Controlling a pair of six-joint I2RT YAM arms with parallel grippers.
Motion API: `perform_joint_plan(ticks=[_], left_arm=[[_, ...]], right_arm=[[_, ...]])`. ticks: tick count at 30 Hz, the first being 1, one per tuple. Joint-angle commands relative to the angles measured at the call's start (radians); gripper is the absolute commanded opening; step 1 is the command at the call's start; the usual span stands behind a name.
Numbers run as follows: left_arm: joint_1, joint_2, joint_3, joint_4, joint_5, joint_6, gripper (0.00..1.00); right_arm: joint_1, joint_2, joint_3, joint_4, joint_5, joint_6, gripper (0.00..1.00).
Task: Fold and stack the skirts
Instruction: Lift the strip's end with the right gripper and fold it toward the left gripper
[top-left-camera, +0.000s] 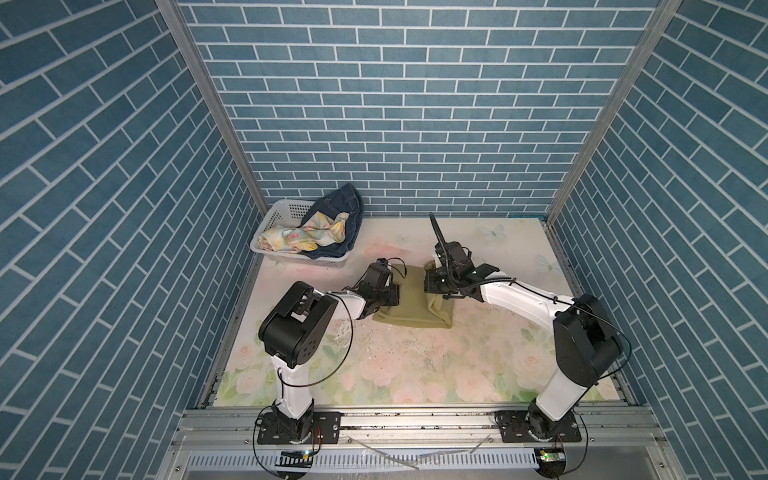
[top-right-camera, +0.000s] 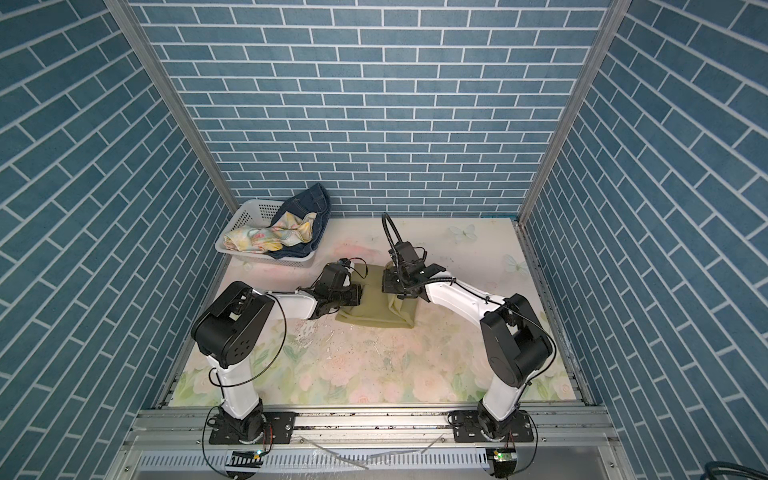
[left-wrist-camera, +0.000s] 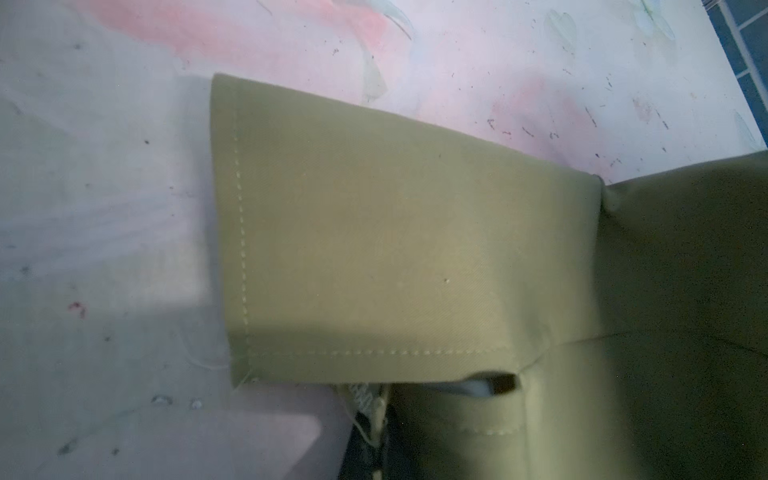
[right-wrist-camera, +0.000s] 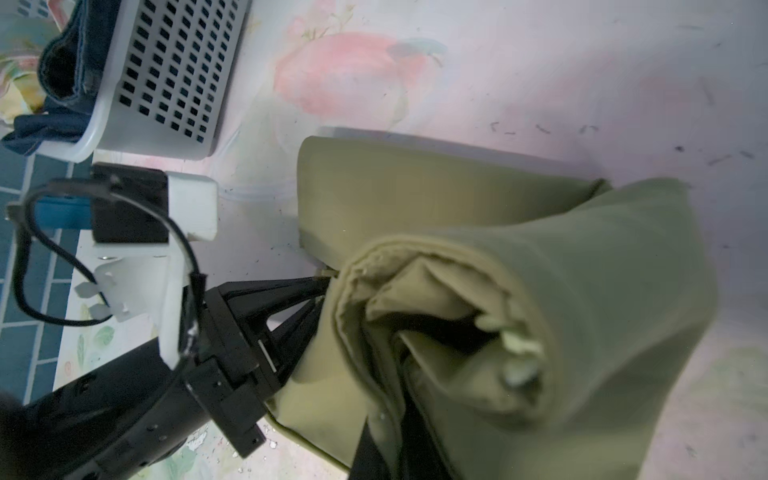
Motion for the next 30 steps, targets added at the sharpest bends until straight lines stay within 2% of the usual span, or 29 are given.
perform_joint_plan(ticks=[1, 11, 22, 30], left_arm=[[-0.003, 0.034, -0.067, -0.274, -0.006, -0.009, 0.00], [0.082, -0.063, -0.096, -0.294, -0.022, -0.061, 0.00], [0.087, -0.092, -0.184, -0.215, 0.022, -0.098, 0.00], [0.087, -0.087, -0.203, -0.173, 0.037, -0.113, 0.00]], right_arm=[[0.004, 0.009, 0.057, 0.000, 0.016, 0.041, 0.00], [-0.009, -0.064, 0.036, -0.082, 0.094, -0.020, 0.00], [-0.013, -0.023, 0.104, -0.092, 0.045, -0.036, 0.00], [0.034, 0.037, 0.168, -0.092, 0.028, -0.025, 0.00]])
